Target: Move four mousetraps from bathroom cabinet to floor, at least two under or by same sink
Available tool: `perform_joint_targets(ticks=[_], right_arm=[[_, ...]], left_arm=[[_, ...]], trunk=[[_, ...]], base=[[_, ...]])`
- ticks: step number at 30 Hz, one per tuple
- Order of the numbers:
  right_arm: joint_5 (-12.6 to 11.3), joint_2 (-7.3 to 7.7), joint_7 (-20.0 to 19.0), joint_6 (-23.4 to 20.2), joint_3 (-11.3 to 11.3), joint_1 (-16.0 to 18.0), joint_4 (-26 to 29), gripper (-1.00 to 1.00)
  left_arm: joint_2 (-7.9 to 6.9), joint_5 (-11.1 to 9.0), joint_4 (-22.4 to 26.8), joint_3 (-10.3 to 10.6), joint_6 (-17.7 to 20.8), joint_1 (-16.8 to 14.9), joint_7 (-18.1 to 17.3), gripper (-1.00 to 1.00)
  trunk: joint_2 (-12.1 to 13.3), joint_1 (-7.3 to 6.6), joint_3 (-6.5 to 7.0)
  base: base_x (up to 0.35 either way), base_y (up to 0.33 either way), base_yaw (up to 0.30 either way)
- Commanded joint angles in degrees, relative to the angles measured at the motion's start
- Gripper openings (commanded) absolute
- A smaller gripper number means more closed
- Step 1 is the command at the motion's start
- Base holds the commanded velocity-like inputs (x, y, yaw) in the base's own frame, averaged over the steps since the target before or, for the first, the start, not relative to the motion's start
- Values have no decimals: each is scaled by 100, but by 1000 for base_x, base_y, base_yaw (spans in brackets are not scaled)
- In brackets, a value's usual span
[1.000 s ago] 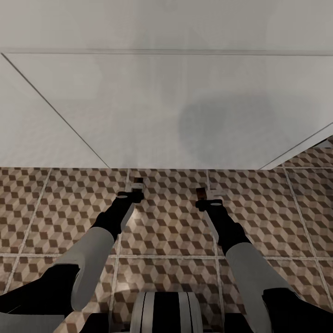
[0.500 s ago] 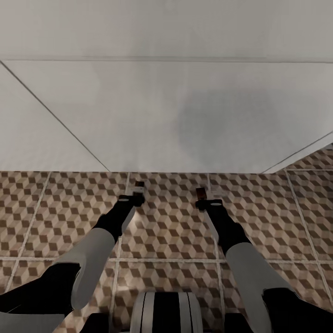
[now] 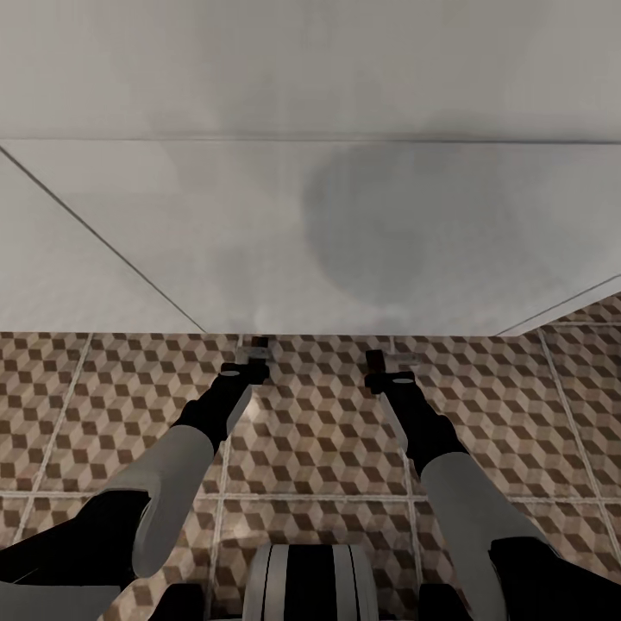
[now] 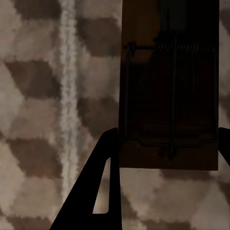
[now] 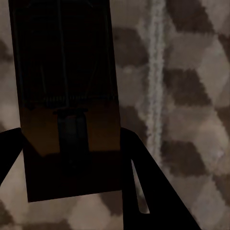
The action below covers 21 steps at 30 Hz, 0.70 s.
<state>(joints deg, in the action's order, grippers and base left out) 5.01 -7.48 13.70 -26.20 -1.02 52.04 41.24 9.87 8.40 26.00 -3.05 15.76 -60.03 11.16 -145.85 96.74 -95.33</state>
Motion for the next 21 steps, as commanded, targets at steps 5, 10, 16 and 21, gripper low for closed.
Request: perform_joint_targets(ticks=[5, 10, 16, 21], right_arm=[[36, 1, 27, -24, -9, -1, 5, -100], [35, 8, 27, 39, -4, 1, -72, -100], [35, 9, 27, 149, -5, 0, -233, -100], [38, 9, 27, 195, -5, 1, -266, -100]], left_arm=[[6, 38, 10, -38, 33, 0, -1, -100], [6, 29, 4, -39, 32, 0, 0, -100], [6, 66, 9, -31, 32, 0, 0, -100], [6, 66, 5, -23, 31, 0, 0, -100]], trunk=[[-1, -1, -3], [-1, -1, -3], [-1, -1, -3], [-1, -1, -3]], base=[[2, 0, 0], [0, 0, 0], [0, 0, 0], [18, 0, 0]])
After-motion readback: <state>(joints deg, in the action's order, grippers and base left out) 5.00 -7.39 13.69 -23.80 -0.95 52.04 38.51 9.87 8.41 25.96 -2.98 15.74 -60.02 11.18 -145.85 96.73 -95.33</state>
